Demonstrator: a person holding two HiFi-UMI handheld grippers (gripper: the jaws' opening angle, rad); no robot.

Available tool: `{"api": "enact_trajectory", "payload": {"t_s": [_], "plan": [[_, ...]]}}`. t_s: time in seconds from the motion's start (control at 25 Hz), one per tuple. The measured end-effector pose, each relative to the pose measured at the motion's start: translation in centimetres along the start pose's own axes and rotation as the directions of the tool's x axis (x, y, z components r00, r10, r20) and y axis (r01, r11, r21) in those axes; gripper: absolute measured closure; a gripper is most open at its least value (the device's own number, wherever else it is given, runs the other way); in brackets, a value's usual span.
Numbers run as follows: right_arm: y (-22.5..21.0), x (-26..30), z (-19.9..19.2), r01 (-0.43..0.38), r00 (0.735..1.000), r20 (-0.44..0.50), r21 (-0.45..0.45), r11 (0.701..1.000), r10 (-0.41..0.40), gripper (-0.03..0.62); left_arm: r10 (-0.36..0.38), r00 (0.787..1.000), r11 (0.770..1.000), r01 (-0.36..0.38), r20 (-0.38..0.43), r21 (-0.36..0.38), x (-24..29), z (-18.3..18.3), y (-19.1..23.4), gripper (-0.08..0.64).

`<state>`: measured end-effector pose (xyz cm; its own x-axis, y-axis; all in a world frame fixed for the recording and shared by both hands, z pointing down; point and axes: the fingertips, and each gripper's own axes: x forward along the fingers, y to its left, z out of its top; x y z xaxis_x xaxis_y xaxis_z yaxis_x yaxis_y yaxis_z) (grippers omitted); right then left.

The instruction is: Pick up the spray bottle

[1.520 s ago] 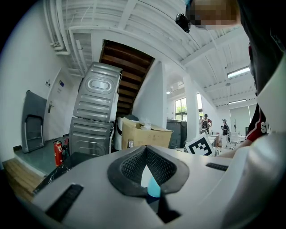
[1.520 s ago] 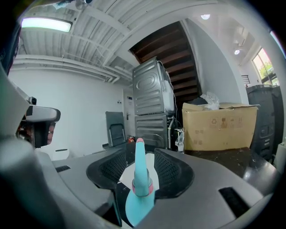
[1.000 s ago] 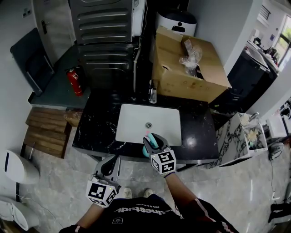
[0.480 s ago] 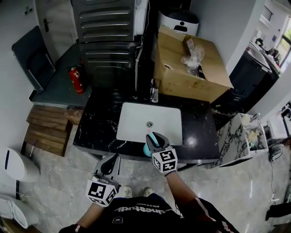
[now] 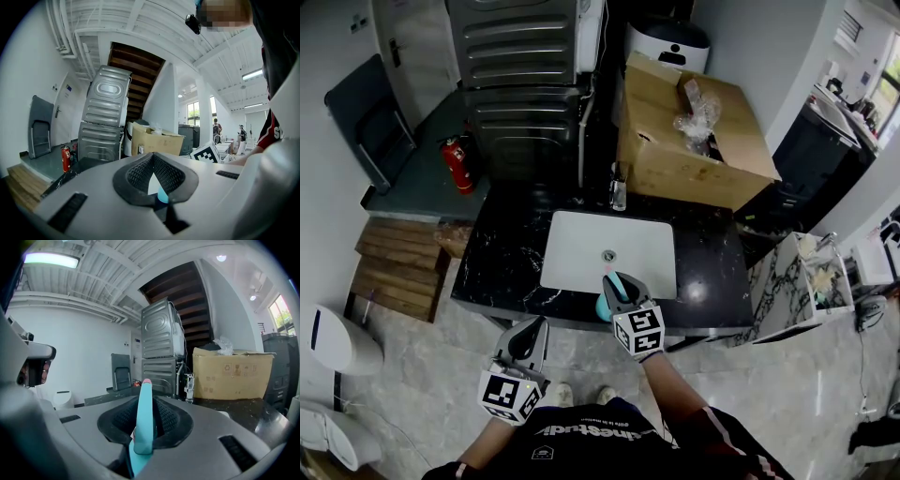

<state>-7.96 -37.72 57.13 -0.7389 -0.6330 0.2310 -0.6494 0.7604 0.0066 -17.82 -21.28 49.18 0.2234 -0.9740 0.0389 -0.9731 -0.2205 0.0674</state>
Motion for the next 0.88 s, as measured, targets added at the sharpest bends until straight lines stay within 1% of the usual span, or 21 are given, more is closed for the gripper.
{"api": "enact_trajectory", "payload": {"t_s": [0.12,0.52,0.88], "plan": [[-0.1,0.0,0.0,0.005,1.000,-0.001,-0.003,1.000,-0.005,0.495,0.006,1.000,1.000,-0.006,-0.004,-0.007,0.0,-0.1,0.1,0.545],[-0.8,-0.7,0.2,0.033,0.999,0.002,0.012,0.999,-0.033,0.497,-0.007,1.000,1.000,0.007,0.004,0.001,0.1,0.2,0.1,0.545],[-1.6,-1.9,1.9,0.053,0.998,0.032,-0.003,0.999,-0.053,0.499,-0.020,1.000,1.000,0.020,0.019,0.000,0.8,0.6,-0.1,0.545]]}}
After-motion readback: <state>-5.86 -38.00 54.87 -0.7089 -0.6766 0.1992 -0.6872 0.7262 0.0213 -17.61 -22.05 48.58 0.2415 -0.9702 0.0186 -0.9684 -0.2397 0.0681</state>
